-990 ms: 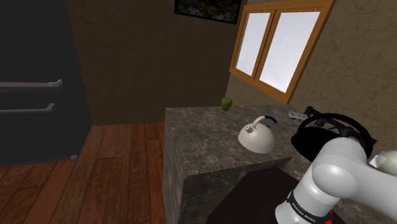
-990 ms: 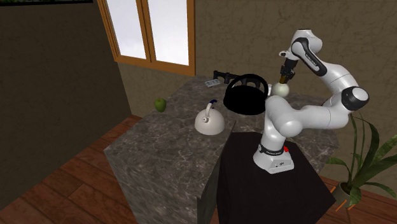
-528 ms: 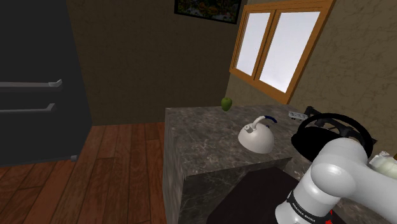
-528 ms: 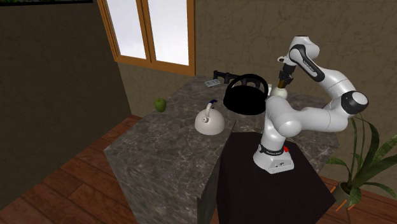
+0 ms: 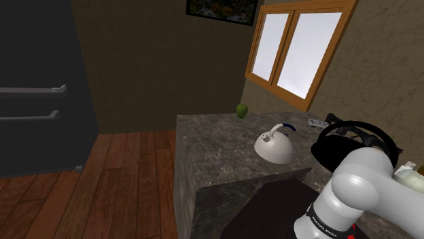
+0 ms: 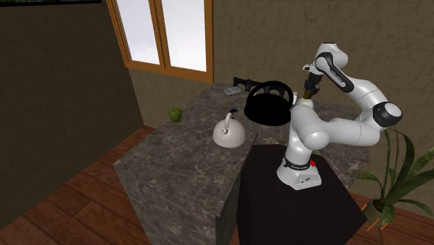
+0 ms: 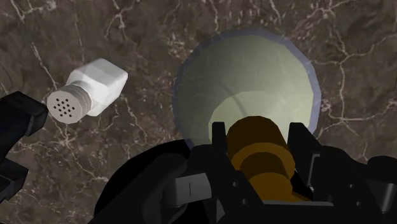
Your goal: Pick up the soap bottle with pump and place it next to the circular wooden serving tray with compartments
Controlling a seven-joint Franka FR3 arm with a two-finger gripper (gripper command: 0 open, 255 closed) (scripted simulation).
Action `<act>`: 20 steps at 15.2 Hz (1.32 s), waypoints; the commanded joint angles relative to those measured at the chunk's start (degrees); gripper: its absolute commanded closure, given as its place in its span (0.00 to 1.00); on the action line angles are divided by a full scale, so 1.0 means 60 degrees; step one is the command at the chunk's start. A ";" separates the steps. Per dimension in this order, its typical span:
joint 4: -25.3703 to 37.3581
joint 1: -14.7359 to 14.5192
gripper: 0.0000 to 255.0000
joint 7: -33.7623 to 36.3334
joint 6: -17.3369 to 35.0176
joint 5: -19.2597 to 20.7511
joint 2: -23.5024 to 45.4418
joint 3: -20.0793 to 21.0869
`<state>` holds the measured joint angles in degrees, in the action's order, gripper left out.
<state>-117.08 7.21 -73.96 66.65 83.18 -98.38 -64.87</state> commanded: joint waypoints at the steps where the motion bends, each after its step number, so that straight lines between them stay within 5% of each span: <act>1: -0.0002 0.0002 1.00 -0.0001 0.0002 0.0002 -0.0001 0.0001; 2: -0.0002 0.0002 1.00 -0.0001 0.0002 0.0002 -0.0001 0.0001; 3: -0.0002 0.0002 0.00 -0.0001 0.0002 0.0002 -0.0001 0.0001; 8: -0.0003 0.0002 0.00 0.0000 0.0003 0.0002 -0.0001 0.0001; 12: 0.0716 -0.0382 0.00 -0.0002 -0.0484 -0.0671 0.0657 0.0764; 20: 0.0716 -0.0381 0.00 -0.0003 -0.0481 -0.0671 0.0658 0.0762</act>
